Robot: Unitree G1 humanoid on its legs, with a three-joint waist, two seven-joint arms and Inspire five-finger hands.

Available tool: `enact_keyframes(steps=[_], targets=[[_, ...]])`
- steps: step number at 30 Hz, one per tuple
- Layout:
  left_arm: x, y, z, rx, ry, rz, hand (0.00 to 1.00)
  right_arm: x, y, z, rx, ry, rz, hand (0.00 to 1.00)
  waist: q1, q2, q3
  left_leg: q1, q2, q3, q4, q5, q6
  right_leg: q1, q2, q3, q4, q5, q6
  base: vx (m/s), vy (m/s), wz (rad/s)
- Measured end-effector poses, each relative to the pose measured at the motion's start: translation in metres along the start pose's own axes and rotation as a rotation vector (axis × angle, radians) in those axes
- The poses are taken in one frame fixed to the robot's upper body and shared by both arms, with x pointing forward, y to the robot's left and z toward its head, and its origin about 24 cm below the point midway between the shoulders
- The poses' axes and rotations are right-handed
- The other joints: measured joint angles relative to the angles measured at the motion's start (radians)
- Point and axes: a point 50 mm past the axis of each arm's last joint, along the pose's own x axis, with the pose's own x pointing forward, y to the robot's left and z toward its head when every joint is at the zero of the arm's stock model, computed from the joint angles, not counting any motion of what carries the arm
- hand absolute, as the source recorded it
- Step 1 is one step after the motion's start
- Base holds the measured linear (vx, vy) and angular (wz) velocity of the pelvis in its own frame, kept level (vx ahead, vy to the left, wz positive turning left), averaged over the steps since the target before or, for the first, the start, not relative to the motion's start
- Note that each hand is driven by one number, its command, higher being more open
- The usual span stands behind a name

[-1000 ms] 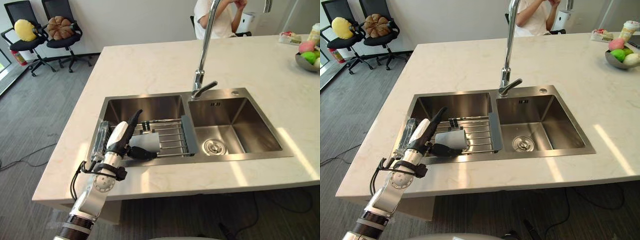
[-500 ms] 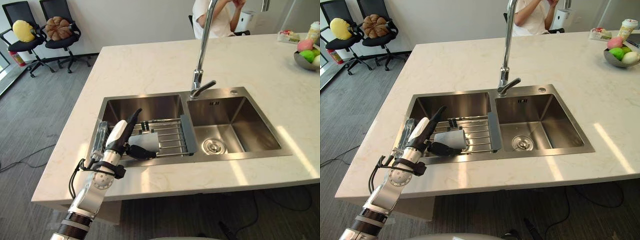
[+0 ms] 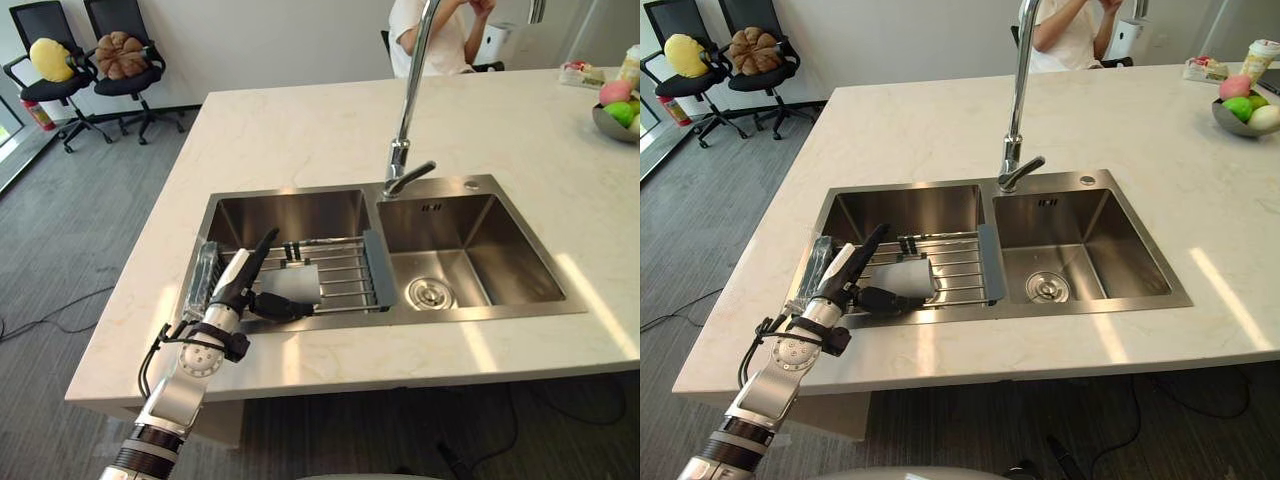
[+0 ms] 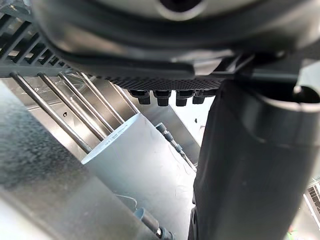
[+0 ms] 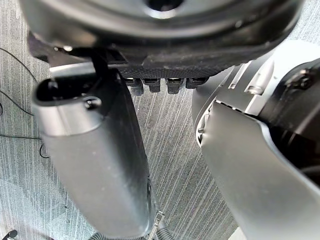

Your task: Walk over to the sink, pick up the cup, carry it to the dishwasher, place the cup inside the dishwasher, then close the dishwasher door

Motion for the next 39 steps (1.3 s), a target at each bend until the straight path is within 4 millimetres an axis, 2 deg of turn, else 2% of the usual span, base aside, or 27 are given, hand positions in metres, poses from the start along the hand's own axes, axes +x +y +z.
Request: enact_keyframes(steps=[5, 9, 24, 31, 35, 39], targets=[[0.0, 0.0, 0.0, -0.064, 0.001, 0.003, 1.0, 0.001, 0.001, -0.003, 0.002, -0.001, 0.003, 1.0, 0.0, -0.01, 0.006, 0.0, 0.0, 0.0, 0.0, 0.0, 0.0, 0.0, 0.0, 0.0, 0.0, 0.0, 0.0, 0.0, 0.0, 0.0], [0.001, -0.002, -0.003, -0.18, 0.022, 0.011, 1.0, 0.001, 0.002, -0.004, 0.003, -0.003, 0.005, 1.0, 0.001, -0.014, 0.009, 0.0, 0.0, 0.001, 0.0, 0.0, 0.0, 0.0, 0.0, 0.0, 0.0, 0.0, 0.001, 0.0, 0.0, 0.0], [0.002, -0.004, 0.005, -0.221, -0.01, 0.023, 1.0, 0.001, 0.002, -0.005, 0.006, -0.003, 0.004, 1.0, 0.002, -0.014, 0.009, -0.001, 0.001, 0.002, 0.0, 0.0, 0.0, 0.0, 0.0, 0.001, 0.0, 0.001, 0.001, 0.0, 0.0, 0.0], [0.0, -0.002, 0.008, -0.059, -0.017, 0.074, 1.0, 0.001, 0.002, -0.006, 0.002, -0.002, 0.001, 1.0, 0.001, -0.014, 0.008, 0.0, 0.001, 0.001, 0.0, 0.0, 0.0, 0.002, 0.0, 0.001, 0.0, 0.001, 0.001, 0.0, 0.0, 0.0], [-0.005, -0.005, 0.003, 0.055, 0.003, 0.099, 1.0, 0.003, 0.008, -0.008, -0.091, 0.023, -0.016, 1.0, 0.001, -0.019, 0.006, 0.0, 0.001, 0.0, 0.0, 0.0, 0.0, 0.003, 0.0, -0.001, 0.0, 0.0, 0.001, 0.0, 0.0, 0.0], [-0.005, -0.008, 0.012, 0.169, -0.055, 0.117, 1.0, 0.006, 0.015, -0.01, -0.151, 0.039, -0.036, 1.0, 0.003, -0.028, 0.0, -0.002, 0.001, 0.0, 0.0, 0.0, 0.0, 0.0, 0.0, -0.002, 0.0, 0.0, 0.001, 0.0, 0.0, 0.0]])
